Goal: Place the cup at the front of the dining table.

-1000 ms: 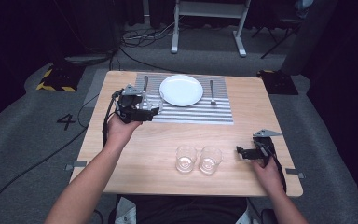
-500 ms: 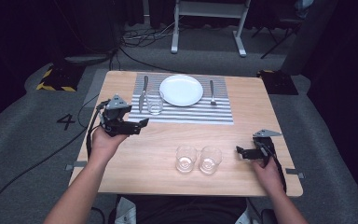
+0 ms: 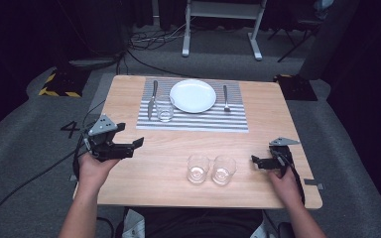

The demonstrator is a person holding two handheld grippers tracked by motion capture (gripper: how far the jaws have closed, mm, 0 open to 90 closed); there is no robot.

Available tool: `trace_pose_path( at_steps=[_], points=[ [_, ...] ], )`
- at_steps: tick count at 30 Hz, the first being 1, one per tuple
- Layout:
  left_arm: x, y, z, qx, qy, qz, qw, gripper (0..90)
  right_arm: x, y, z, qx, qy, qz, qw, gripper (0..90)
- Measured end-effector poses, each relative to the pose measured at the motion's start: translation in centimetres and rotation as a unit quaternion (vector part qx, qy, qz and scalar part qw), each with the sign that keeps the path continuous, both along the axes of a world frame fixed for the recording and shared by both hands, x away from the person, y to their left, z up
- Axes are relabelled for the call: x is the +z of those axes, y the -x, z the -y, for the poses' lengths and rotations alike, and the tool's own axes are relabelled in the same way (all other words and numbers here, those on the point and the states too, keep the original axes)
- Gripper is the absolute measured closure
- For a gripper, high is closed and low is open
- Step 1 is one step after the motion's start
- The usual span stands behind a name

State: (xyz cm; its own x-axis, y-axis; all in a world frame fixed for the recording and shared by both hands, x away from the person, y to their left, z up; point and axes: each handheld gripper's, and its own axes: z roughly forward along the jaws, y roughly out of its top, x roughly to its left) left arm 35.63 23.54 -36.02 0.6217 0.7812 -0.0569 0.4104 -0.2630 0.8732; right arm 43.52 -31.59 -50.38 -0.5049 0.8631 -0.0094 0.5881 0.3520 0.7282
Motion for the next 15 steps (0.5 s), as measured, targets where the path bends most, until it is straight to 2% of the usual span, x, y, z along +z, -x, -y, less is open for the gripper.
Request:
trace_pose_path(
  at_steps=[3, 4, 5, 9, 12, 15],
  points=[
    [-1.0, 0.6, -0.6, 0.005, 0.036, 0.002, 0.9993, 17.0, 0.0, 0.0, 0.0, 0.000, 0.000, 0.000, 1.0000, 6.8],
    [-1.5, 0.5, -0.9, 0.002, 0.045, -0.010, 0.9989, 17.1, 0.0, 0.0, 0.0, 0.000, 0.000, 0.000, 1.0000, 6.8],
    [-1.7, 0.5, -1.0, 0.003, 0.041, -0.017, 0.9990, 16.9, 0.0, 0.0, 0.0, 0.000, 0.000, 0.000, 1.0000, 6.8],
    [-2.3, 0.9, -1.7, 0.011, 0.041, -0.015, 0.9990, 16.9, 0.0, 0.0, 0.0, 0.000, 0.000, 0.000, 1.0000, 6.8],
    [-2.6, 0.8, -2.2, 0.016, 0.023, -0.027, 0.9992, 16.8, 0.0, 0.0, 0.0, 0.000, 0.000, 0.000, 1.0000, 6.8],
    [-3.1, 0.7, -2.4, 0.016, 0.016, -0.037, 0.9991, 16.8, 0.0, 0.0, 0.1, 0.002, 0.005, 0.001, 1.0000, 6.8]
  ],
)
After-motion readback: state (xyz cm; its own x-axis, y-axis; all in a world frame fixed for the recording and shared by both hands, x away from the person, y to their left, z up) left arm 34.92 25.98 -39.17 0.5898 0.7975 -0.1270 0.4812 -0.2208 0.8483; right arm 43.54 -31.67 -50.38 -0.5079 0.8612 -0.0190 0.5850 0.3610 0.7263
